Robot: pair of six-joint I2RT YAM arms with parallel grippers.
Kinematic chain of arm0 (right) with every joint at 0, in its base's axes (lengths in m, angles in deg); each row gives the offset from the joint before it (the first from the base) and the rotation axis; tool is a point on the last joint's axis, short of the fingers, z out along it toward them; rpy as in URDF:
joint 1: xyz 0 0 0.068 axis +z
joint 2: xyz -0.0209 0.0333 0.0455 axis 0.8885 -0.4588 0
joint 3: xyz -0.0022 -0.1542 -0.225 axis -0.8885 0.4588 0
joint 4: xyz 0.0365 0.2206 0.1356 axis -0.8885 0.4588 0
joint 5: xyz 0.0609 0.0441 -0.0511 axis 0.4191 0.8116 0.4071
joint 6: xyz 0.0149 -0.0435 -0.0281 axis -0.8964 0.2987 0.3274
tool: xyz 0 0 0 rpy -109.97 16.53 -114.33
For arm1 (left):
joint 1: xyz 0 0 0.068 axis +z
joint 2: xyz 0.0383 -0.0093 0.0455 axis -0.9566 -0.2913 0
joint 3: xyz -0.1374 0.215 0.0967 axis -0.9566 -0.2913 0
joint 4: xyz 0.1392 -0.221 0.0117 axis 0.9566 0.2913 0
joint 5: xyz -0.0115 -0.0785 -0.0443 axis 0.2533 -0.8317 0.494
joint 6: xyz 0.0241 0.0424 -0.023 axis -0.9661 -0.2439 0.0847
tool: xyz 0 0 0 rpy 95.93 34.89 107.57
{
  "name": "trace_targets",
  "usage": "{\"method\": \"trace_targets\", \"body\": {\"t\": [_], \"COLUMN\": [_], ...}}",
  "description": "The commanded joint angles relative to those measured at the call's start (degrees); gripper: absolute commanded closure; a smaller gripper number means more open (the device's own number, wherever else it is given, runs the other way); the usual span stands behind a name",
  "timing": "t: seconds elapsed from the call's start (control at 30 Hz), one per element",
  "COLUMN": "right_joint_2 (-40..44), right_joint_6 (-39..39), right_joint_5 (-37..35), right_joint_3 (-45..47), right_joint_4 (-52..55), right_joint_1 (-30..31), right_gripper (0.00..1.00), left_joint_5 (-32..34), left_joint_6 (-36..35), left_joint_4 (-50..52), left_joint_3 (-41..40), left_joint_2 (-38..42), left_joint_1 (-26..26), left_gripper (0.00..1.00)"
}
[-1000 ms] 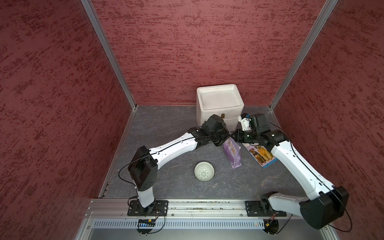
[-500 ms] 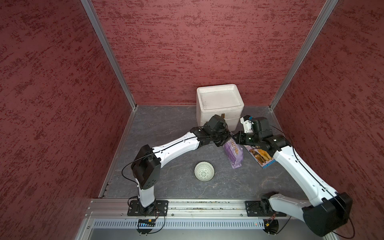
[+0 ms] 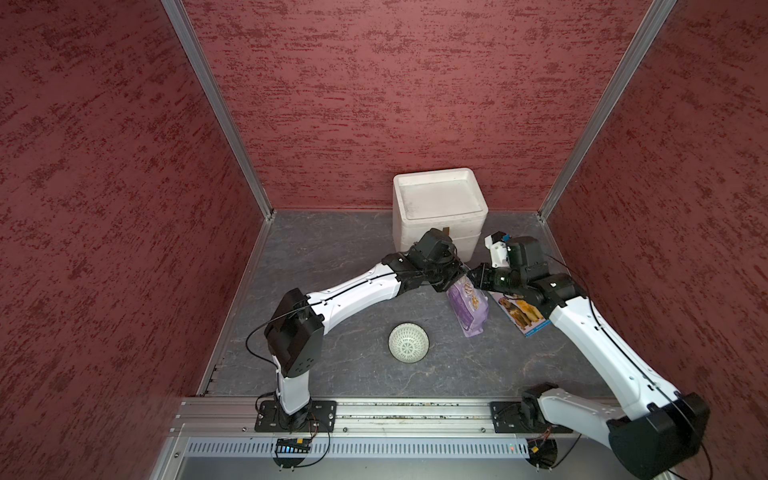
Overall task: Pour the oats into the breakfast bowl
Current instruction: Open the oats bag at the center of the board.
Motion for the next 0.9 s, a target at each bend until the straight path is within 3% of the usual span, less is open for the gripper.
{"method": "trace_targets", "body": {"t": [0.0, 0.2, 0.3, 0.6, 0.87], "right_joint_2": [2.5, 1.1, 0.8, 0.5, 1.3], "right_joint_6": [0.1, 5.0, 6.1, 4.8, 4.6], "right_joint_5": [1.1, -16.7, -20.9, -20.1, -16.0], "right_joint_3": [-0.6, -4.8, -6.1, -6.5, -6.2], "right_joint_4": [1.2, 6.1, 5.5, 1.9, -1.9], "right_joint_1": [0.7, 0.7, 0.7, 0.7, 0.7], "right_gripper": [1.0, 1.0, 1.0, 1.0, 1.0], "left_joint_5": [1.6, 4.7, 3.9, 3.1, 3.6], "left_joint_6": [-1.6, -6.3, -8.0, -11.8, -17.5], "left_joint_4": [-0.3, 12.1, 16.4, 23.4, 32.3], "left_joint_3": [1.4, 4.2, 4.8, 6.8, 19.5], "left_joint_2": [-2.1, 1.9, 4.0, 6.9, 5.1], "left_joint_1": [0.2, 0.5, 1.7, 2.9, 4.3], "left_gripper": [1.0, 1.0, 1.0, 1.0, 1.0]}}
